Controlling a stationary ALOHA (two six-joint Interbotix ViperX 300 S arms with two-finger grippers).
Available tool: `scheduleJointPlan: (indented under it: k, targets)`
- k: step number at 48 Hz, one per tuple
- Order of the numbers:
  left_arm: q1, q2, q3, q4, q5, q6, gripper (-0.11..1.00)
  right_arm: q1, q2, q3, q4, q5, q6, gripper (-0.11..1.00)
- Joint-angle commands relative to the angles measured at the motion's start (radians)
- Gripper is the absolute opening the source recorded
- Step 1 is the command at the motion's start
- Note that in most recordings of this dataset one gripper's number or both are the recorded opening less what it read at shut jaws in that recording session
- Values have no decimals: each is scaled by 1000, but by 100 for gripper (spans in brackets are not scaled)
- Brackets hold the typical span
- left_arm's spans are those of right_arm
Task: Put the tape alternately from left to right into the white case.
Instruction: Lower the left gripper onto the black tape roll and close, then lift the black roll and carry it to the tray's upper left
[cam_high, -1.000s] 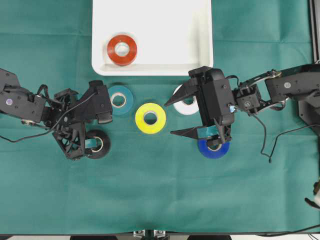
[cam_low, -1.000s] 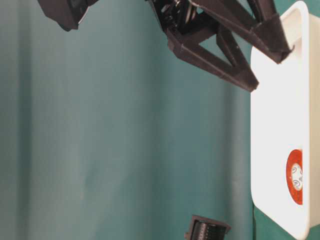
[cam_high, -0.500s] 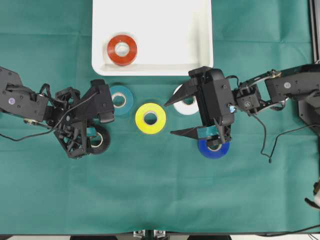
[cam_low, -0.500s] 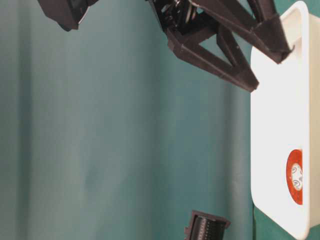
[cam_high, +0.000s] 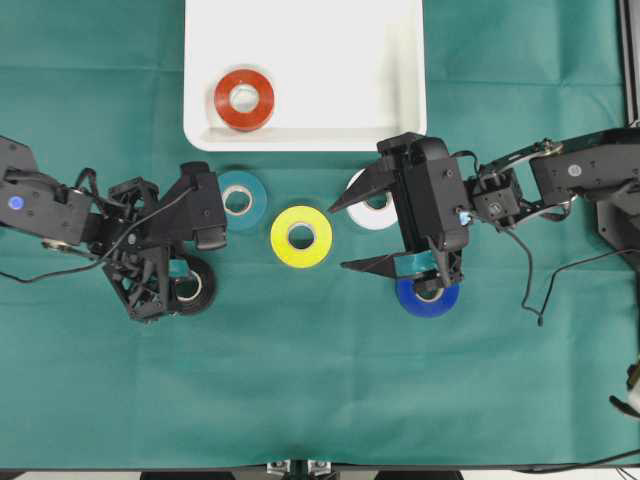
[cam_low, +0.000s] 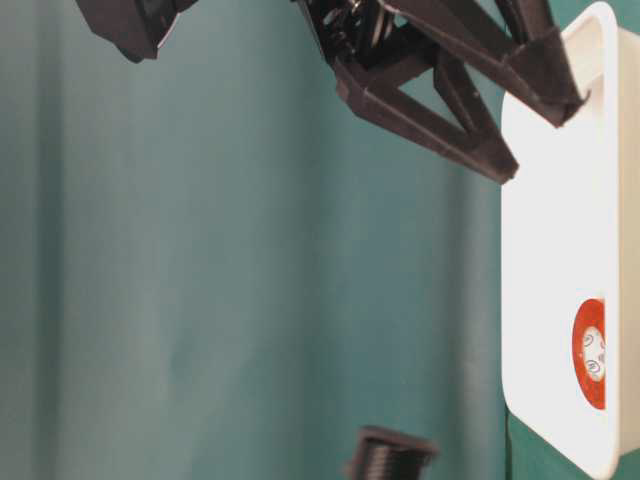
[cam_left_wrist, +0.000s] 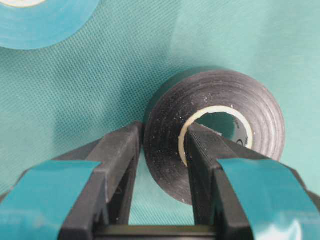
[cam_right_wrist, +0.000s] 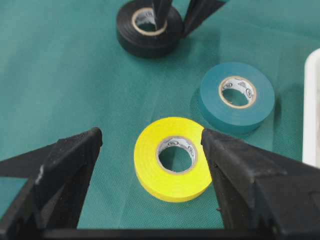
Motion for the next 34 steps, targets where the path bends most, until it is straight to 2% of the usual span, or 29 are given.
scheduleJointPlan:
  k: [1,12,20,29,34]
  targets:
    - [0,-66,-21,-2,8,3,-4,3,-6,-9,2,-5,-2,84]
    - [11,-161,-35,5,32,11,-4,3,-8,-9,2,-5,-2,84]
    - [34,-184,-38,5,32,41,-4,3,-8,-9,2,-5,-2,84]
    - [127,-186,-51,5,25,67,-4,3,-8,-12,2,-3,-2,84]
    - [192,-186,-63,8,21,120,-4,3,-8,-12,2,-5,-2,84]
